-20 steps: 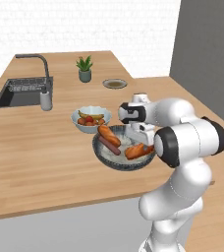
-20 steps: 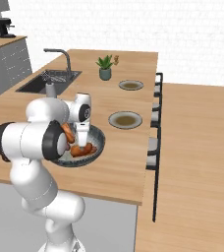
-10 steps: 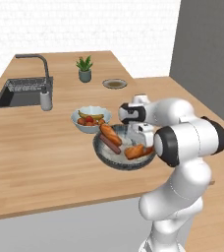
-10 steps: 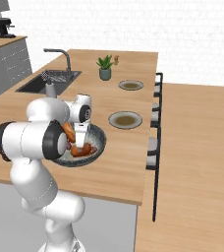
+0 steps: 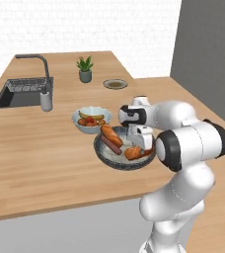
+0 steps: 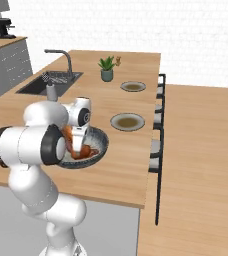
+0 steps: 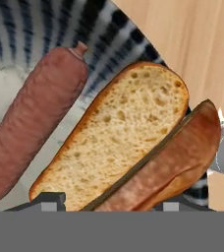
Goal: Place one bun and one sausage from the bowl on each plate.
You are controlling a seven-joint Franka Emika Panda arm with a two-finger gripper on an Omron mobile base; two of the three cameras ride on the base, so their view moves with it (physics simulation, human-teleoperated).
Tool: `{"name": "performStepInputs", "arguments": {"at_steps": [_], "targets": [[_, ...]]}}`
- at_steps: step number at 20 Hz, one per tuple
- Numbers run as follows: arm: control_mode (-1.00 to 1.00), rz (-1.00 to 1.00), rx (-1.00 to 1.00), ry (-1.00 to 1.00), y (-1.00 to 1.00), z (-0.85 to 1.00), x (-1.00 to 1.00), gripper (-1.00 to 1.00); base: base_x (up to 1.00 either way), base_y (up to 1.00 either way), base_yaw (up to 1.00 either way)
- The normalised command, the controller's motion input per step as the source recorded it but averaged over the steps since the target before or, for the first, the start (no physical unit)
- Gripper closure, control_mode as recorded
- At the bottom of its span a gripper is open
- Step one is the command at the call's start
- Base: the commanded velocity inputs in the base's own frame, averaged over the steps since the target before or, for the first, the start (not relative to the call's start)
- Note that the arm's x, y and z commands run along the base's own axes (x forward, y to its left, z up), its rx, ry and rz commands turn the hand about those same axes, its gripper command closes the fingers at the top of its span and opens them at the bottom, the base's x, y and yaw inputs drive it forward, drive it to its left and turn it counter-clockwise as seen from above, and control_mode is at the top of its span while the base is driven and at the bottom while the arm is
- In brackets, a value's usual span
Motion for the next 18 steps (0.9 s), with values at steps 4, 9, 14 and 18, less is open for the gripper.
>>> {"name": "performStepInputs", "arguments": {"at_steps": [4, 9, 14, 18], "targets": [[-1.00, -0.11, -0.07, 0.02, -0.03, 0.57, -0.26, 1.00, 0.00, 0.00, 0.00], [-1.00, -0.09, -0.08, 0.00, 0.00, 0.88, -0.29, 1.00, 0.00, 0.00, 0.00], [-1.00, -0.02, -0.02, -0.04, -0.05, 0.77, -0.57, 1.00, 0.00, 0.00, 0.00], [-1.00, 0.00, -0.03, -0.19, -0.16, 0.38, -0.99, 1.00, 0.00, 0.00, 0.00]]}}
